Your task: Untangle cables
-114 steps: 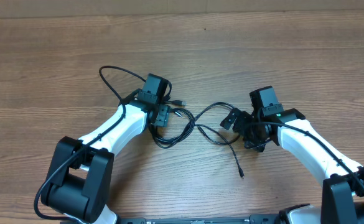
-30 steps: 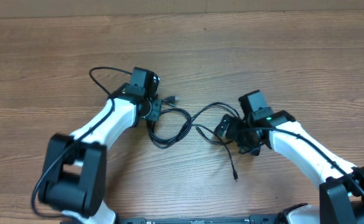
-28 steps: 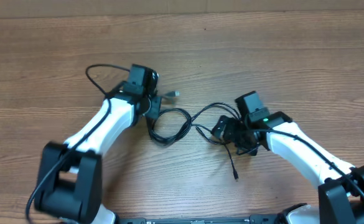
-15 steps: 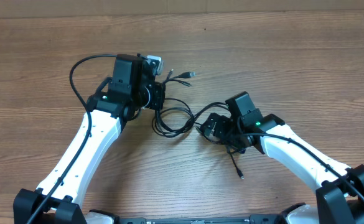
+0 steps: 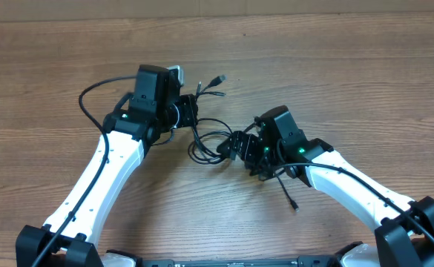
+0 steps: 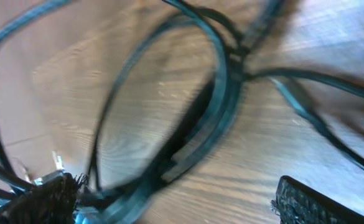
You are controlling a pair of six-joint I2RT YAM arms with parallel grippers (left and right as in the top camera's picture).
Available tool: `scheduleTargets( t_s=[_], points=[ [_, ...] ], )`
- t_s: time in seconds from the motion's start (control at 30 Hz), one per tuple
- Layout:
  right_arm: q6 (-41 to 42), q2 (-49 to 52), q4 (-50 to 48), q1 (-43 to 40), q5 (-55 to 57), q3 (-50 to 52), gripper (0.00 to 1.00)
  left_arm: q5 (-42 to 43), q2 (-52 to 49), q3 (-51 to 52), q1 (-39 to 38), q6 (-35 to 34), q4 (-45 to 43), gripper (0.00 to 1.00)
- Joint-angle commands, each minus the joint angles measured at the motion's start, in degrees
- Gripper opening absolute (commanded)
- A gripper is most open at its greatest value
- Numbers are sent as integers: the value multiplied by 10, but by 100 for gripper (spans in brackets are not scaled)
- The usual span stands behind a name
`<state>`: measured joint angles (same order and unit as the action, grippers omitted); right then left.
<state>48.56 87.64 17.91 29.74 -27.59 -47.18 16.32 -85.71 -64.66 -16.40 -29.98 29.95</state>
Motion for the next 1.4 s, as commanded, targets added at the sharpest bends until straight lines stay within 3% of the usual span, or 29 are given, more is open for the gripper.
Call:
scheduleTargets(
  t_s=[0.0, 0.17, 0.47, 0.9, 1.03, 1.17, 1.37],
  points=[
    [7, -12, -20, 2, 13, 0, 100, 4, 7, -9, 0, -125, -6, 4],
    [-25, -9, -13, 2, 33, 0, 100, -44, 7, -9, 0, -213, -1, 4],
    [-30, -9, 147, 2, 128, 0, 100, -126, 7, -9, 0, -363, 1, 4],
    [-51, -8, 289, 2, 253, 0, 100, -259, 7, -9, 9, -373, 49, 6],
    [-51, -8, 294, 2, 256, 0, 100, -259, 7, -9, 25, -330, 64, 4],
    [-51, -8, 267, 2, 255, 0, 100, -251, 7, -9, 29, -237, 65, 4],
    [-56, -8, 140, 2, 122, 0, 100, -138, 5, -7, 23, -100, 52, 4]
  ],
)
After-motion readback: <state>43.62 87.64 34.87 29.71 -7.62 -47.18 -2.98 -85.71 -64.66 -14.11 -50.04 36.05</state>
